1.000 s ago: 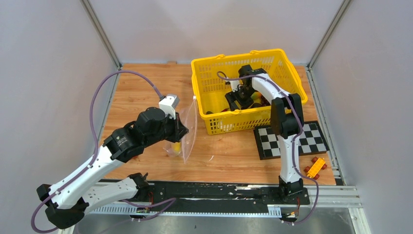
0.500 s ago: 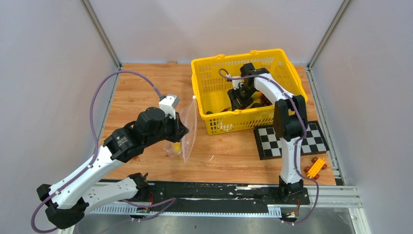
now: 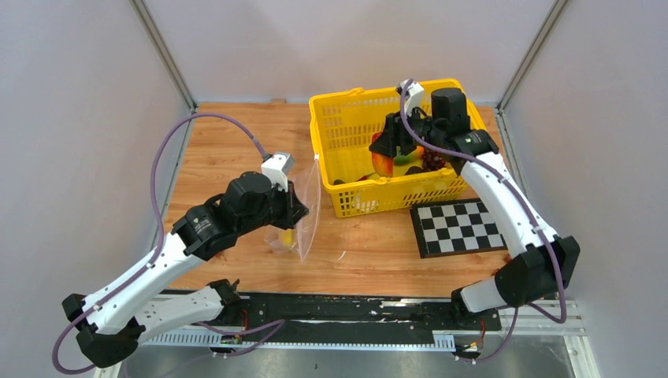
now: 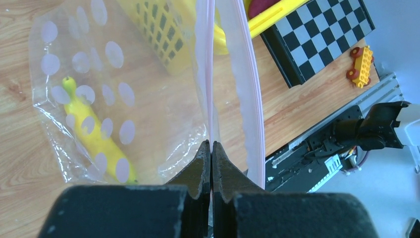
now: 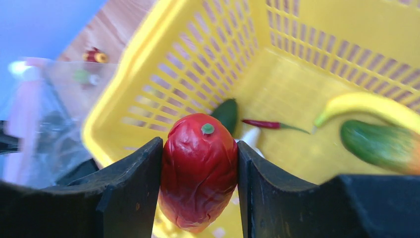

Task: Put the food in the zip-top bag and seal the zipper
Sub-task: Pick up the fake fruit from the bin, then place the fake fruit in the zipper food storage bag, then pick up the fake vegetable from the bin.

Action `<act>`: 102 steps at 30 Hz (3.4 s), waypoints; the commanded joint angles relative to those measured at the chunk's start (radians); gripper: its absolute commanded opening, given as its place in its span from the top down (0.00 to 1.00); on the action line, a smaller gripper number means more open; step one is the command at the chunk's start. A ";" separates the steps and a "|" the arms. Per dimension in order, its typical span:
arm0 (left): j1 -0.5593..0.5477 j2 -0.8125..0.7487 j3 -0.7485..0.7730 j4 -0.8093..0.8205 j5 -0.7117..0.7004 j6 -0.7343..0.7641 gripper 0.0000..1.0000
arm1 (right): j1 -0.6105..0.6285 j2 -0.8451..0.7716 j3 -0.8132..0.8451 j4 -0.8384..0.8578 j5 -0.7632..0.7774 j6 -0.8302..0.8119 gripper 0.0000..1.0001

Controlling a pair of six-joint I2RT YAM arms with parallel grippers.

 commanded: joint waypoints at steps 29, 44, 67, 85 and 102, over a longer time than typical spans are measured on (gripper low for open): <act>-0.002 -0.073 -0.017 0.086 0.077 -0.040 1.00 | 0.612 -0.238 -0.478 1.134 0.232 0.171 0.78; -0.002 -0.091 0.034 0.024 0.016 -0.037 1.00 | 0.612 -0.244 -0.543 1.115 0.179 -0.040 0.67; -0.002 -0.060 0.071 0.001 -0.062 -0.030 1.00 | 0.609 -0.321 -0.403 0.811 0.210 -0.101 0.23; -0.002 -0.064 0.032 0.027 -0.041 -0.030 1.00 | 0.129 -0.043 -0.079 0.094 0.286 0.120 0.24; -0.002 -0.085 0.006 0.026 -0.037 -0.030 1.00 | 0.104 0.607 0.425 -0.375 0.214 0.052 0.38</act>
